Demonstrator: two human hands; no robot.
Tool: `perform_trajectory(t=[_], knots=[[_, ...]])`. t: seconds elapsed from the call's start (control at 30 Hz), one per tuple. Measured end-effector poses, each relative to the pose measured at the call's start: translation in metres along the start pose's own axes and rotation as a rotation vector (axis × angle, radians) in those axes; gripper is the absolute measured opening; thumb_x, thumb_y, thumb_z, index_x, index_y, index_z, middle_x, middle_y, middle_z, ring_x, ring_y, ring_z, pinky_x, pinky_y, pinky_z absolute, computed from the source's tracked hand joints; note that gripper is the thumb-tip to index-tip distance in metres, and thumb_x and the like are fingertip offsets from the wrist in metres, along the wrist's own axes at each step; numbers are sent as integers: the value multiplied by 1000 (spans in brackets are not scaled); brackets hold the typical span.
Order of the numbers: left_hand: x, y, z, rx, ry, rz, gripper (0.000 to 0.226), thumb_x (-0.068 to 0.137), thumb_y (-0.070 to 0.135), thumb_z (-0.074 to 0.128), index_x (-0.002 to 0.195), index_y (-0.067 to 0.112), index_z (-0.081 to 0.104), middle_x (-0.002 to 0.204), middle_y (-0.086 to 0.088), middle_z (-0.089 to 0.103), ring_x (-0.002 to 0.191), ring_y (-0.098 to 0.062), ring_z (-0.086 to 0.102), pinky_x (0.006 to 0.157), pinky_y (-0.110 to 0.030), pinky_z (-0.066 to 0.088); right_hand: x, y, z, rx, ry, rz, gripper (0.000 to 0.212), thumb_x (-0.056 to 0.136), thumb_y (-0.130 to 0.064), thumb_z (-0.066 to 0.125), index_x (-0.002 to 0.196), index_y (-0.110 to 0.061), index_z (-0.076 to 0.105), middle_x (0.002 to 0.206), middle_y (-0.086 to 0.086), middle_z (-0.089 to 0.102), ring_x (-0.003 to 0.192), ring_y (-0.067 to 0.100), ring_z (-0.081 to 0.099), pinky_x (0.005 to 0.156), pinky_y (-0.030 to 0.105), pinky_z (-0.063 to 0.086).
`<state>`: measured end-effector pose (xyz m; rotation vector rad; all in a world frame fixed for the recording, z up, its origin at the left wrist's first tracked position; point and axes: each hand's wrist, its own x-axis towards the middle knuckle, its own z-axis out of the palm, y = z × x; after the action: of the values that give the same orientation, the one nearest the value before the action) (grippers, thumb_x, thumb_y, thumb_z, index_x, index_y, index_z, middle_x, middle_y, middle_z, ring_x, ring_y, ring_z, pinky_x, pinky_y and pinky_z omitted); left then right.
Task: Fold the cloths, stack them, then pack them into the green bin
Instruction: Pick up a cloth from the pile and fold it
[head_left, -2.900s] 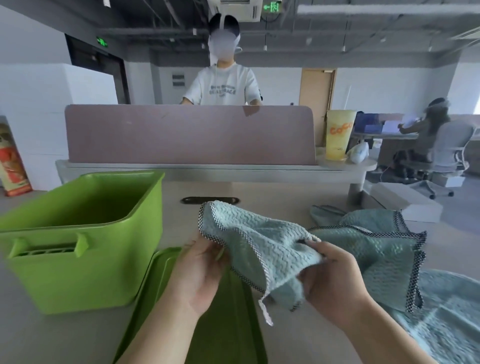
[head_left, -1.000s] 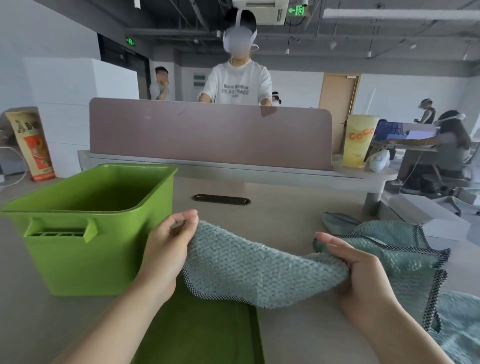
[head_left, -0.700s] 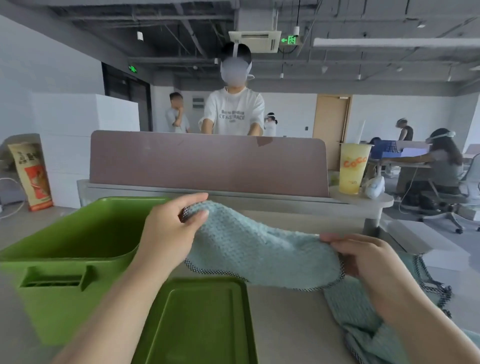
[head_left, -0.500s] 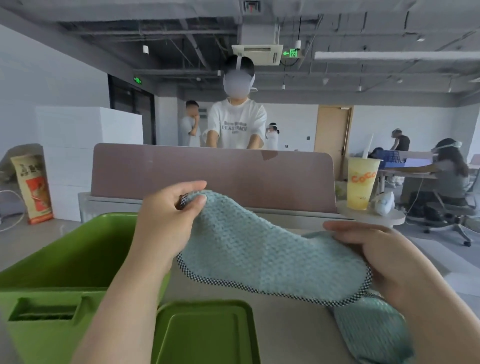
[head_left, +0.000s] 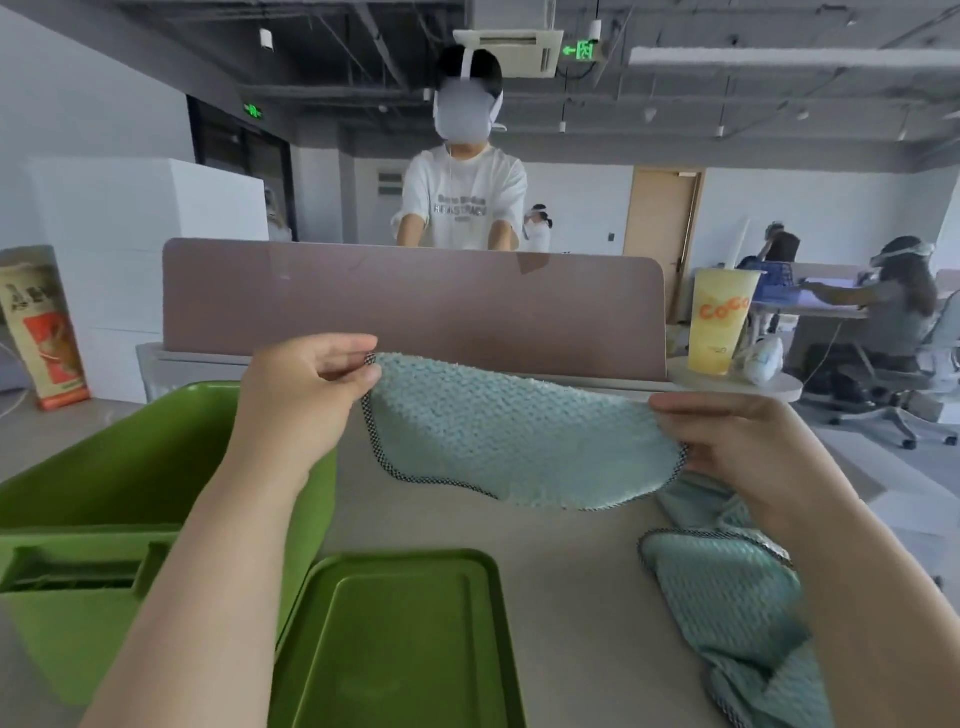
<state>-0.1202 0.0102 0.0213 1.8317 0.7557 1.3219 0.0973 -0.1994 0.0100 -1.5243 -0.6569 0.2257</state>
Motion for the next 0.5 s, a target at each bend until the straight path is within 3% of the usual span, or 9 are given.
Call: perform_trajectory(t=[0.1,0.17,0.27,0.33,0.43,0.5], knots=[[-1,5,4,-188,-69,-88,29,84,4,66,96,30,69,93,9,70,79,-4,62,73,-20,46,0,-5,-5,40,34,-18,28,82,6,61,86,-17,76,103,12,73,88,26,66,81,35,55],[-1,9,5,-345,-201,-209,32,87,-3,59,100,24,70,101,-2,71,84,-14,62,77,-25,48,0,-10,-6,75,38,-46,37,83,11,53,88,-18,75,105,9,72,87,24,65,70,28,55],[-4,13,1,-409,-497,-379,38,90,-8,47,113,14,67,103,-14,68,85,-20,55,69,-26,42,-4,-17,-7,143,15,-43,43,85,14,44,91,-16,75,100,10,73,89,28,68,80,37,56],[-5,12,-1,-380,-611,-417,39,92,-7,43,109,15,70,99,-12,69,77,-16,51,60,-23,40,-4,-18,-10,146,12,-46,45,86,13,42,89,-17,76,93,6,76,81,23,71,72,34,58],[-5,14,6,-440,-585,-403,44,90,-9,37,92,11,76,92,-9,72,67,-11,53,52,-19,40,-2,-20,-13,158,23,-41,41,88,9,42,95,-14,75,91,5,76,77,22,70,68,31,55],[-5,14,11,-471,-454,-360,42,89,-10,38,90,9,75,99,-8,73,77,-13,62,66,-21,47,-1,-17,-14,144,2,-37,32,90,5,46,100,-9,73,98,8,73,78,23,65,60,26,51]])
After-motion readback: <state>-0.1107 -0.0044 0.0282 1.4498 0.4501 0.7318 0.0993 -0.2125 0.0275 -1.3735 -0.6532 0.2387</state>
